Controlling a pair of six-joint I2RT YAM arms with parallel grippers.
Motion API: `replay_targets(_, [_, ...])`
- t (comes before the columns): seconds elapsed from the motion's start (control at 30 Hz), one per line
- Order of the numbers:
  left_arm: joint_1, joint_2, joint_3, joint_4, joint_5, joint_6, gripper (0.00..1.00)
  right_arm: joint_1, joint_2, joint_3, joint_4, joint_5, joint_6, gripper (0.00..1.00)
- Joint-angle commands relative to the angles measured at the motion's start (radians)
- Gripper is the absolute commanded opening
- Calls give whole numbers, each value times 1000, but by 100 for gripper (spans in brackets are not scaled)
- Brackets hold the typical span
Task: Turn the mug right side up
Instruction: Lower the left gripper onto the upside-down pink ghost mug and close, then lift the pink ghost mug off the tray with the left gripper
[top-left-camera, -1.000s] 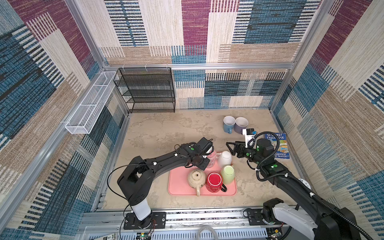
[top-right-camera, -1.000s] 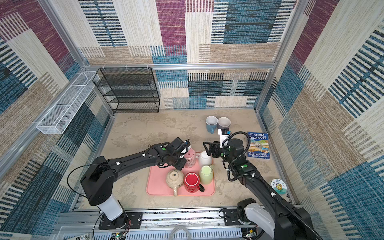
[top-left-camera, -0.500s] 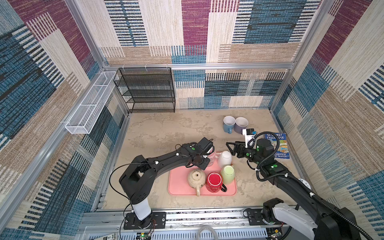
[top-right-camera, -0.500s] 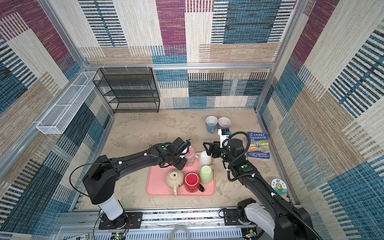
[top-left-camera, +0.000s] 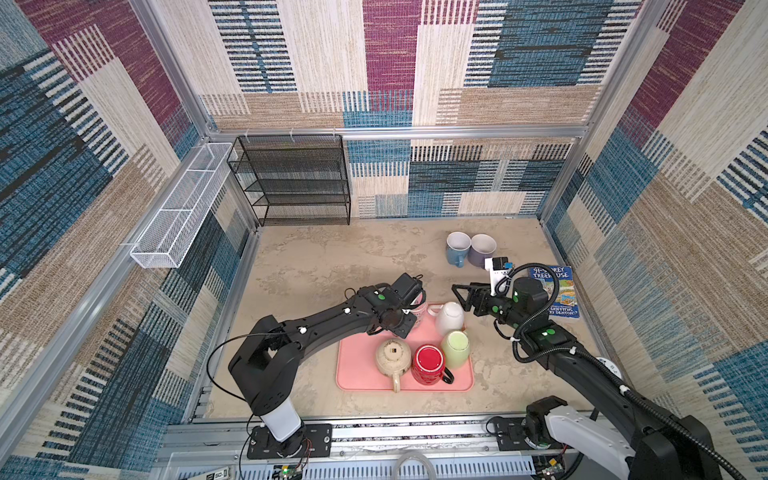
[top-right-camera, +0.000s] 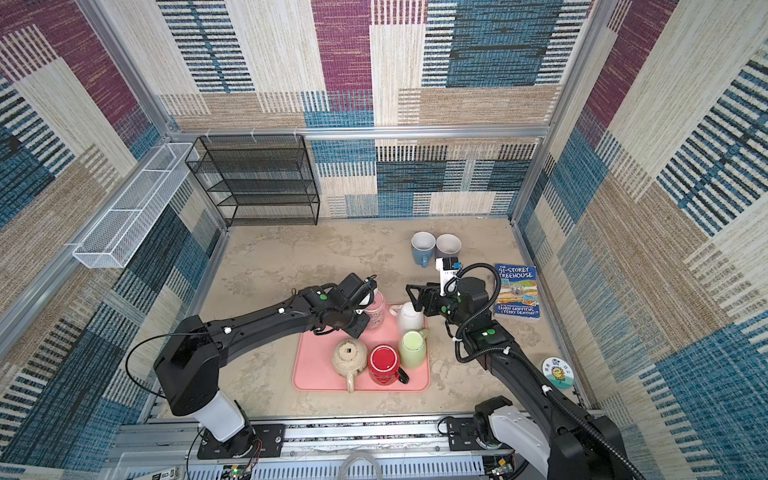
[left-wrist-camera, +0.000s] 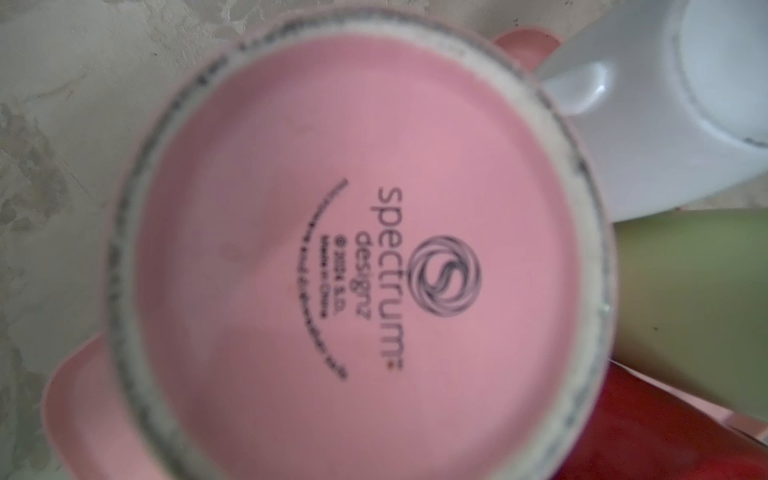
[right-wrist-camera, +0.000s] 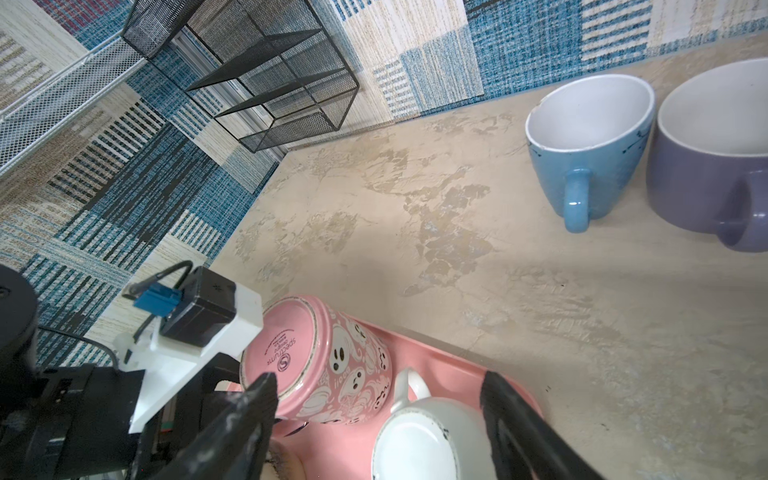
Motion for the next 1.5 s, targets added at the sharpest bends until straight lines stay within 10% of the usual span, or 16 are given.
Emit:
replay_targets(0.0, [3,-47,-2,42,-5,12,0,1,-9,-1,64,-49,-4,79])
replay_targets(0.47, [47,-294,-52,80,55,-6,0,1,-68,6,68,-113,7,80])
replay_targets(1.47, [349,-590,-308,709,723,-331,0,96,59,-73,547,-574,217,83])
